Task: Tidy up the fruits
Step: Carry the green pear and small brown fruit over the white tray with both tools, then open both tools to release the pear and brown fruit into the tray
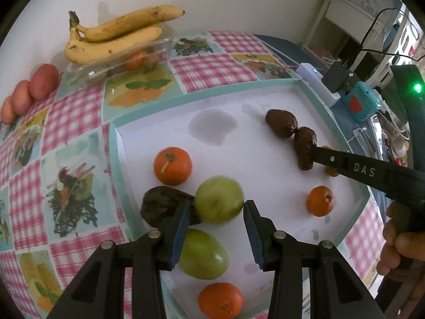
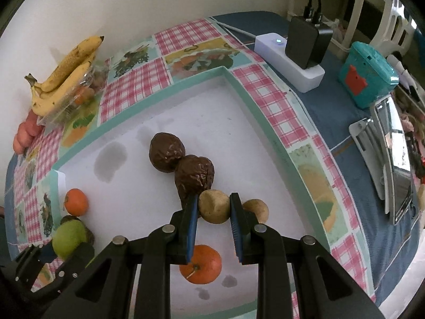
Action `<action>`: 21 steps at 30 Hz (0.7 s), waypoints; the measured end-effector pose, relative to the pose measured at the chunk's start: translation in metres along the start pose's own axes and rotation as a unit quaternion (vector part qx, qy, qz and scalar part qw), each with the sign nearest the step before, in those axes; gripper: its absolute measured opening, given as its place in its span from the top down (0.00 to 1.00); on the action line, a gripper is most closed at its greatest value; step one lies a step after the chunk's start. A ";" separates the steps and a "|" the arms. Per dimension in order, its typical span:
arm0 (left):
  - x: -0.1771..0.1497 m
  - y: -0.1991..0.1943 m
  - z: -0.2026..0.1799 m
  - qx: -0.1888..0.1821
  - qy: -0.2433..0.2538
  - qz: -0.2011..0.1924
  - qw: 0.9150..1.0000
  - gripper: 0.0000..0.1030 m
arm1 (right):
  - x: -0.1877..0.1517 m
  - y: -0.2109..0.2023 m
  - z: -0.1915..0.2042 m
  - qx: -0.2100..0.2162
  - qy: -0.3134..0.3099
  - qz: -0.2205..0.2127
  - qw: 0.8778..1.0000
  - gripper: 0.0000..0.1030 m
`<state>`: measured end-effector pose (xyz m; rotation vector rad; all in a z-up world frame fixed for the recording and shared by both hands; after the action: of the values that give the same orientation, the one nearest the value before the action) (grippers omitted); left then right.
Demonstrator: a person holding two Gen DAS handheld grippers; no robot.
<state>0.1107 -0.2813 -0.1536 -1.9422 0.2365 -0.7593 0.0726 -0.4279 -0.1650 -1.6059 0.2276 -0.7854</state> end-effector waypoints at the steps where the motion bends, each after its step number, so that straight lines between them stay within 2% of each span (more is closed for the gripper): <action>1: 0.000 0.000 -0.001 0.002 0.003 0.000 1.000 0.57 | 0.000 0.000 0.000 0.001 0.001 0.000 1.000 0.76; 16: 0.000 0.001 -0.001 0.008 0.008 0.002 1.000 0.56 | 0.000 0.000 -0.005 0.005 0.012 0.005 1.000 0.74; 21: 0.003 -0.011 -0.002 0.002 0.002 -0.005 1.000 0.56 | 0.000 -0.001 -0.003 0.000 0.003 0.005 1.000 0.74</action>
<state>0.1104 -0.2788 -0.1427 -1.9406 0.2271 -0.7692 0.0707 -0.4301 -0.1643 -1.6016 0.2398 -0.7837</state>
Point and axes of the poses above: each gripper's, at about its wrist camera, not at the fingertips, and y roughly the way its jaws point, z to its left, x to its top, the point moved 10 cm from there along y, roughly the way its jaws point, and after that the axes turned 8 degrees about -x, right-handed, at the moved point
